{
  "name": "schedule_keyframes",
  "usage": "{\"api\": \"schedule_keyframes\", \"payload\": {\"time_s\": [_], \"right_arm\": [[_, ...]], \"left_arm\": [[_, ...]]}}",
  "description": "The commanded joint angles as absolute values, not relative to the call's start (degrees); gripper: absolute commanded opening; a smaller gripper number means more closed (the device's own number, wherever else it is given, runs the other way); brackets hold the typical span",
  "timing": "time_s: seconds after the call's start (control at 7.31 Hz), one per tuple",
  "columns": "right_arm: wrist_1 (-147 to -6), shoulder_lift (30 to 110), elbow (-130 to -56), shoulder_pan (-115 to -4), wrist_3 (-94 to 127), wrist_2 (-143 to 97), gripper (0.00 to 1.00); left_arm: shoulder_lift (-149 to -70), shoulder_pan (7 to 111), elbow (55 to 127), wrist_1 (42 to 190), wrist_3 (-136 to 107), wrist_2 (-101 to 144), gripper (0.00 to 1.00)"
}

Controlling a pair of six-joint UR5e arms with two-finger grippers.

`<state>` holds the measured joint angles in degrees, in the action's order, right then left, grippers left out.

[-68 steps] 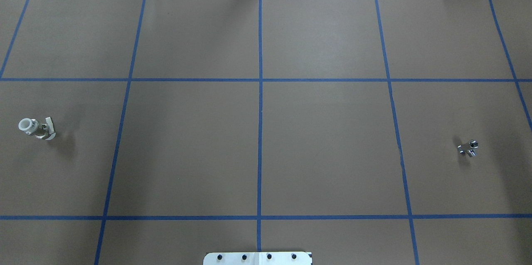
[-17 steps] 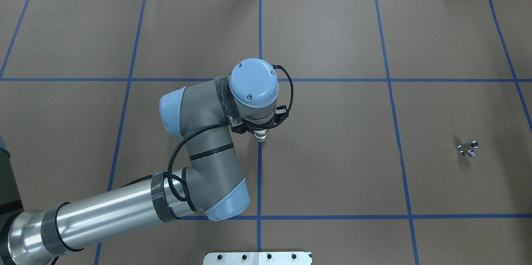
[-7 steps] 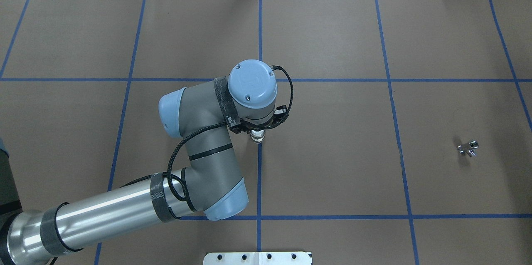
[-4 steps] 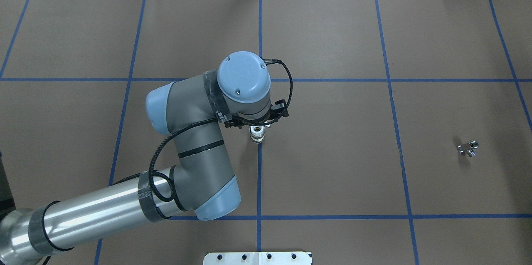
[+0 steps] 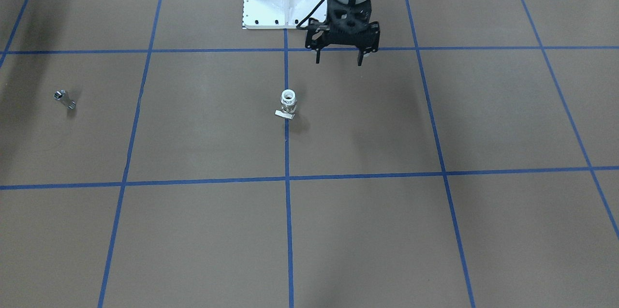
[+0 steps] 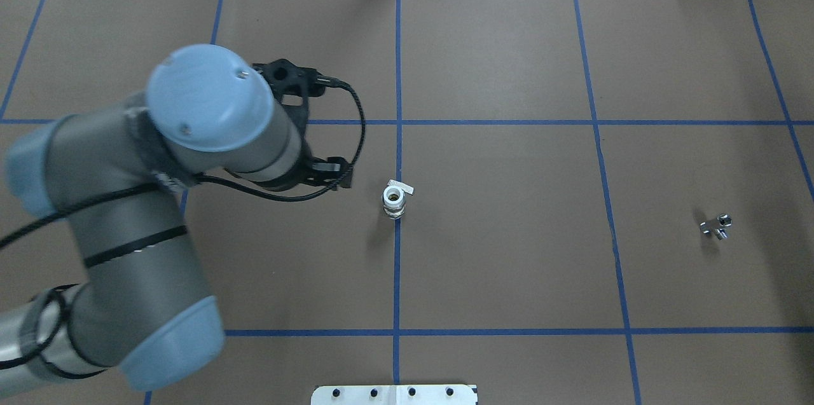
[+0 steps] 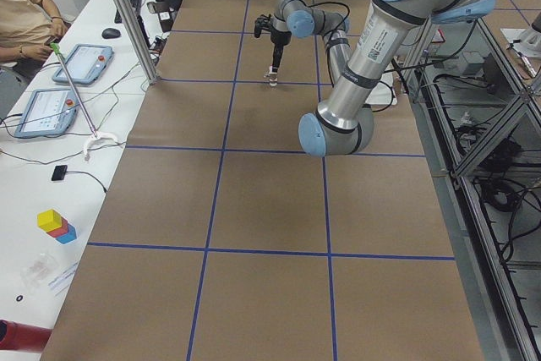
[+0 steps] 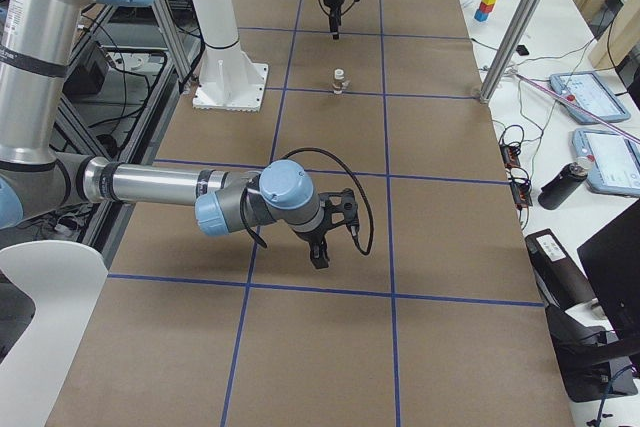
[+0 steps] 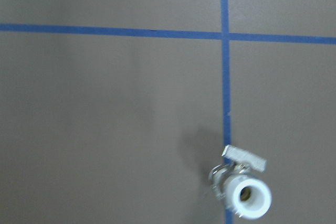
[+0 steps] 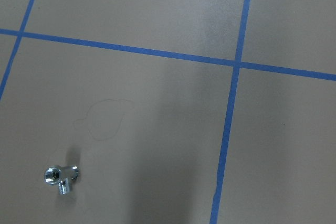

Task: Assemble PPR valve and pipe with both arms
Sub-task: 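Set the valve upright, open the left gripper and withdraw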

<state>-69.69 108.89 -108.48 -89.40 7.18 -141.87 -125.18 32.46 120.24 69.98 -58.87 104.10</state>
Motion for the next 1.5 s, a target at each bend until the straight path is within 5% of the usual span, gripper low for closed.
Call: {"api": "schedule_keyframes", "payload": {"time_s": [0.0, 0.41, 0.68, 1.37], "right_arm": [[-69.61, 108.63, -111.96, -84.14, 16.05, -141.16, 1.00], [-69.52, 107.23, -114.95, -74.57, 28.26, -135.20, 1.00], [-65.84, 106.44, -114.79, -66.49, 36.52, -128.62, 1.00], [-59.51, 103.01, -108.81, -51.71, 44.26, -118.33, 1.00]], "left_arm": [[-114.13, 43.18, 129.44, 66.36, -39.83, 111.39, 1.00], [-98.40, 66.80, 129.47, 66.88, -2.60, 123.00, 1.00], [-89.78, 78.79, 123.00, 67.67, 12.00, 125.42, 1.00], [-88.77, 81.21, 119.00, 74.18, 12.39, 125.51, 1.00]]}}
